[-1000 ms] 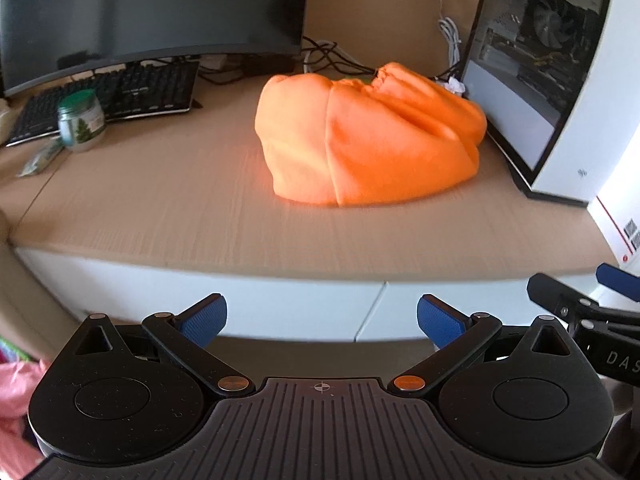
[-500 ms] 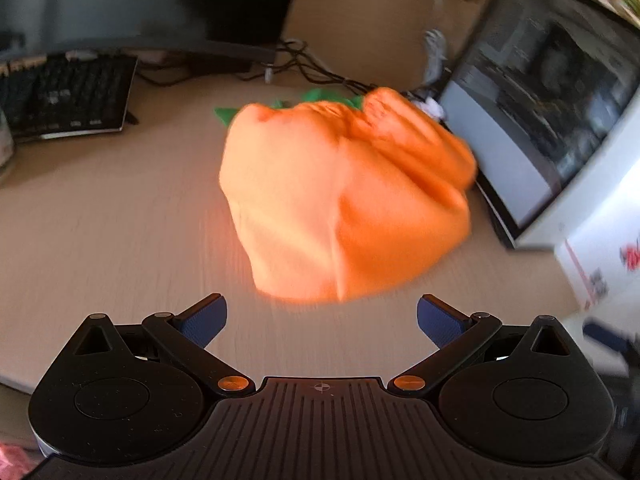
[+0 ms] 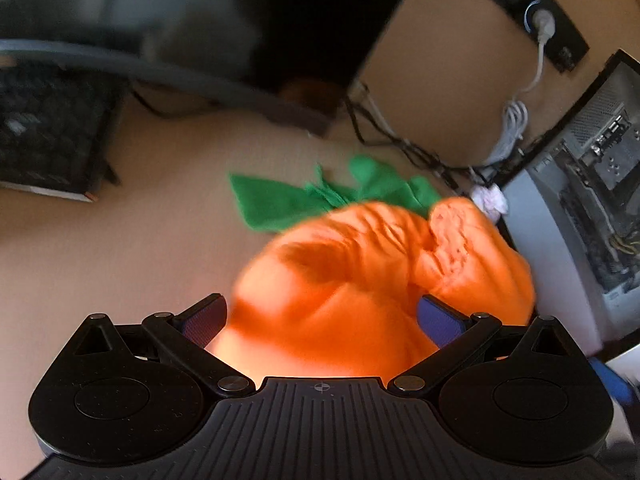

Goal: Fold clothes

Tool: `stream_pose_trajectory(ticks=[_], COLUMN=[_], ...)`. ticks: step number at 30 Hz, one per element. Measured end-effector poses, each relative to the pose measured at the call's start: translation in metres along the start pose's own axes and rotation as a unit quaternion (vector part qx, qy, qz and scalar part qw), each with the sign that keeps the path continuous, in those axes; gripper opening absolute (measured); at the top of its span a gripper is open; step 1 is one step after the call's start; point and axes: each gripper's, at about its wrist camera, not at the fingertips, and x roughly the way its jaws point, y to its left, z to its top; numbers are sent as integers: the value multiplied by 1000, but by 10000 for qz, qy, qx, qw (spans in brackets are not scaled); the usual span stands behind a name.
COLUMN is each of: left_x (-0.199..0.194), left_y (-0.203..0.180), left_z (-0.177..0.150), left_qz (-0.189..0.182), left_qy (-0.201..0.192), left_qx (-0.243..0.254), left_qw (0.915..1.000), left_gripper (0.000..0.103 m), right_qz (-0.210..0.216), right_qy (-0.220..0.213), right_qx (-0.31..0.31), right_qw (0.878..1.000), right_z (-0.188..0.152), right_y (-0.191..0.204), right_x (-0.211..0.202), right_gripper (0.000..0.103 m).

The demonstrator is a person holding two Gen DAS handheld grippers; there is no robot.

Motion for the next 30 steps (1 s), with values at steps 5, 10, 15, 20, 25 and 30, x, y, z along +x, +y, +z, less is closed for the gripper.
stream_pose_trajectory(ticks=[5, 10, 15, 20, 25, 30], left_x=[31, 35, 23, -13, -44, -84], left_y=[4, 13, 19, 38, 64, 78], left_z=[2, -3, -8, -8, -10, -21], left_qz=[460, 612, 1389, 1590, 1760, 1795], left_qy=[327, 386, 137, -327, -684, -1238], left_qx=[-60, -114, 436, 718, 915, 1080], left_qw=[9984, 9973, 9892, 9841, 9777, 9699], left_gripper=[103, 102, 102, 102, 102, 101], right_qz=[441, 175, -622, -1413, -1589, -2159], right_qy=[93, 187, 393, 594, 617, 358], right_qx=[328, -341, -1026, -1699, -1268, -976], right_qw=[9984, 9991, 9920, 9735, 9772, 9709], right_z=[42, 61, 40, 18, -2, -41], right_y=[-22, -12, -9, -6, -10, 16], right_x=[71, 112, 112, 111, 63, 1], right_gripper=[103, 103, 103, 103, 103, 103])
